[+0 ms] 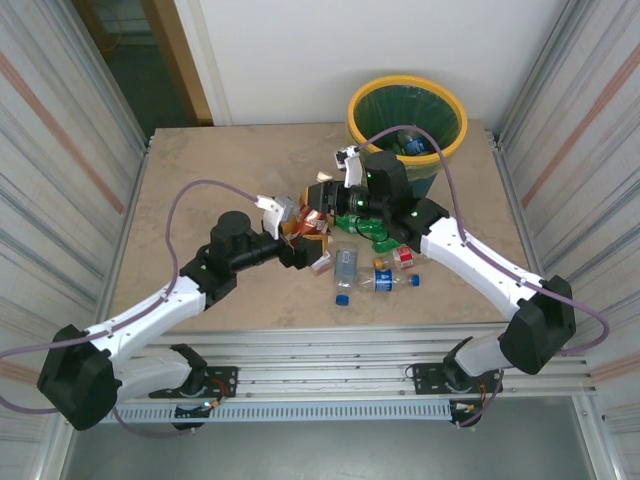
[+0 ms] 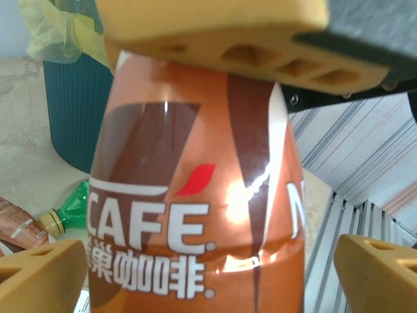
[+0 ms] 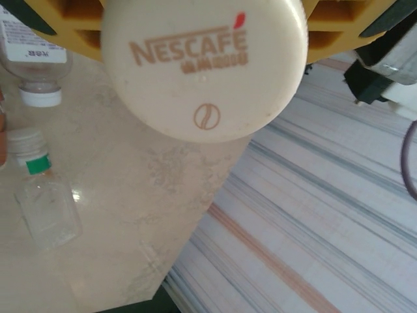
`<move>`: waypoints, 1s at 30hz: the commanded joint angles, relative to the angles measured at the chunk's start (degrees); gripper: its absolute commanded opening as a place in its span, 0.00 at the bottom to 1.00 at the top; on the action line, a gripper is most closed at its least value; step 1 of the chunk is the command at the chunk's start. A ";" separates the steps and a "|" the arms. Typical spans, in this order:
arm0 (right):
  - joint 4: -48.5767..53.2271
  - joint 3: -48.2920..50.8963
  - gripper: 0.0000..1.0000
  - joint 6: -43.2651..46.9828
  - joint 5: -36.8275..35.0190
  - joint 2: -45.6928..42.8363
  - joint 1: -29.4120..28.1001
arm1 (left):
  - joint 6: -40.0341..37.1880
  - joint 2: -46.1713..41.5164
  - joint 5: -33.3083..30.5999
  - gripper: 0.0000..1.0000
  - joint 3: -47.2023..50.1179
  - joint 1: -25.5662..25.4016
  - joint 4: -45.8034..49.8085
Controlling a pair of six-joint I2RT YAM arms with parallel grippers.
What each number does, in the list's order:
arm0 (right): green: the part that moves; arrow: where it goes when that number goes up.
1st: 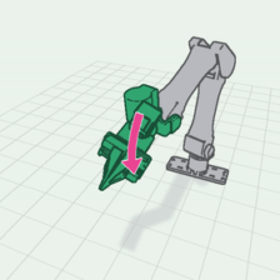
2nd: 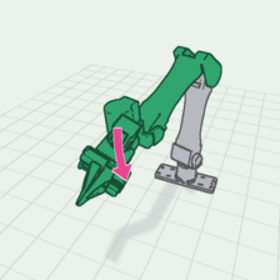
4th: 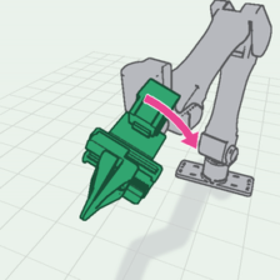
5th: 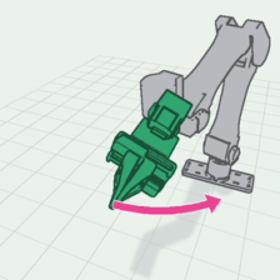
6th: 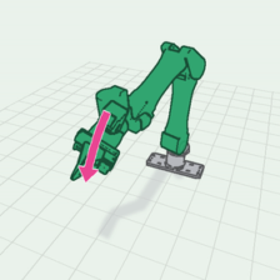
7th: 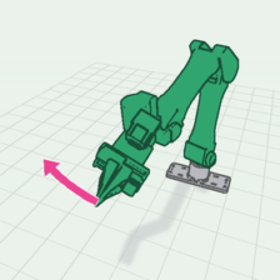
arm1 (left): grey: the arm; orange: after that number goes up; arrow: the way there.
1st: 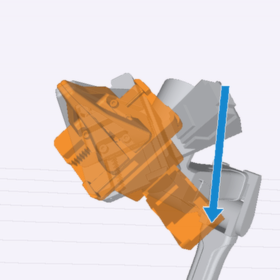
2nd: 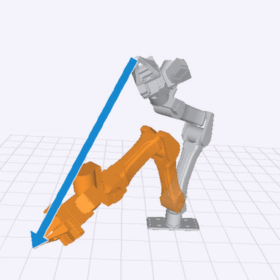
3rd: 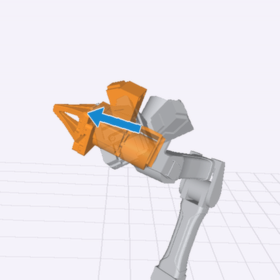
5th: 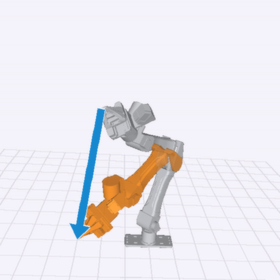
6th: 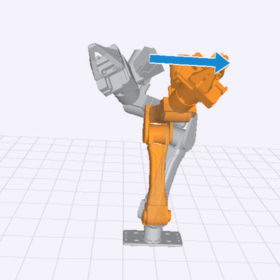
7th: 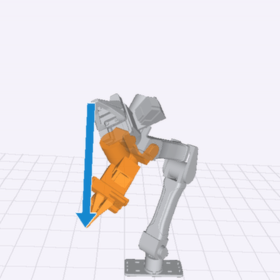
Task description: Put the plastic bottles in the bin
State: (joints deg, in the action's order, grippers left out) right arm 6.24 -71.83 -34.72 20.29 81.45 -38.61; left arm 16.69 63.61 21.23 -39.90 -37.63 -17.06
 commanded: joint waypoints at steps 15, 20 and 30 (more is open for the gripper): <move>16.61 -13.51 0.04 12.10 -13.69 -7.11 5.93 | -3.86 -18.58 -16.71 0.99 2.21 -0.34 5.64; 16.36 -18.80 0.04 13.11 -12.65 -7.30 12.32 | -3.16 -22.43 -23.07 0.99 5.11 -0.26 5.36; 12.56 -29.96 0.04 10.87 -9.23 2.16 25.87 | -1.75 -24.52 -27.63 0.99 6.42 -0.18 6.41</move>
State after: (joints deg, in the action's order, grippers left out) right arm 20.62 -98.85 -23.49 9.65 79.92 -14.92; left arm 14.44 40.27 -3.53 -33.89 -37.63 -10.48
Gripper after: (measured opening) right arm 0.378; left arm 0.989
